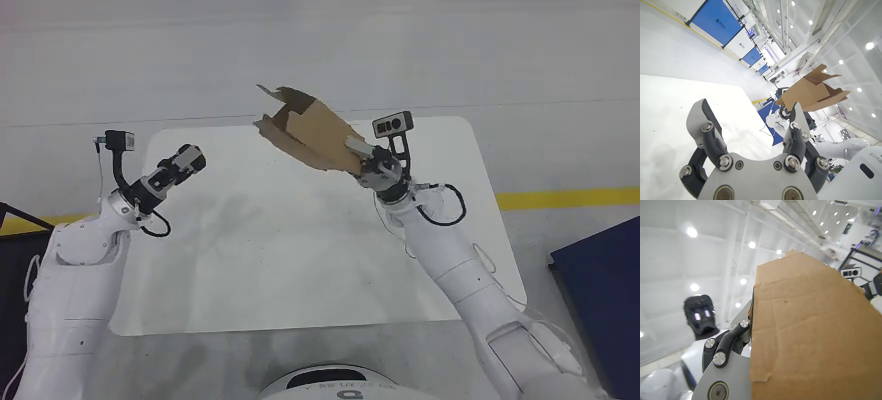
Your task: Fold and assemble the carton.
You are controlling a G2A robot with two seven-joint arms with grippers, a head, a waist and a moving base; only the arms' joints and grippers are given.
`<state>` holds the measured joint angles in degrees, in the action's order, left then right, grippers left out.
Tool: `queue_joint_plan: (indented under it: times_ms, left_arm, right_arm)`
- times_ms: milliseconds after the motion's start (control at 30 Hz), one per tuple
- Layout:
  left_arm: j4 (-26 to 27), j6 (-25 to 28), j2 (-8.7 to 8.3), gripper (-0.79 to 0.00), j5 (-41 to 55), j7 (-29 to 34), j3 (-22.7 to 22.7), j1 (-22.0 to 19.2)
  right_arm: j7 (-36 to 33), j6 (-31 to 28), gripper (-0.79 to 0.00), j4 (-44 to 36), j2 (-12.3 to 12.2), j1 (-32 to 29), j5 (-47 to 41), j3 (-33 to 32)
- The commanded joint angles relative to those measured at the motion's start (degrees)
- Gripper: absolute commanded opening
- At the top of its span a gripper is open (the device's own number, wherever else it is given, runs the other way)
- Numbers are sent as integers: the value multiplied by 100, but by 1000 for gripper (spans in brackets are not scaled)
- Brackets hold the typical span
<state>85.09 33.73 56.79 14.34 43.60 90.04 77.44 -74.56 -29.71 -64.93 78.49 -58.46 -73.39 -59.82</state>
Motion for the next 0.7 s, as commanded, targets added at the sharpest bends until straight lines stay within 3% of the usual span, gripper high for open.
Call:
queue_joint_plan:
  times_ms: [0,100,167,433,567,667]
  left_arm:
    - [223,-55,-20,0,-64,47,88,26]
    - [508,-182,-49,0,-90,190,201,29]
    - [587,-467,-58,0,153,267,244,41]
    - [587,-467,-58,0,153,267,244,41]
    - [610,-513,-59,0,-210,6,277,129]
    - [814,-472,-76,0,-532,-205,443,190]
  right_arm:
    - [-434,432,-785,376,51,81,-494,-40]
    - [-899,897,-785,849,143,195,-981,-94]
    - [-705,702,-785,973,154,322,-376,-166]
    - [-705,702,-785,973,154,322,-376,-166]
    - [-1238,2578,-785,707,169,225,-1040,-80]
    - [-1344,3118,-785,604,172,262,-954,25]
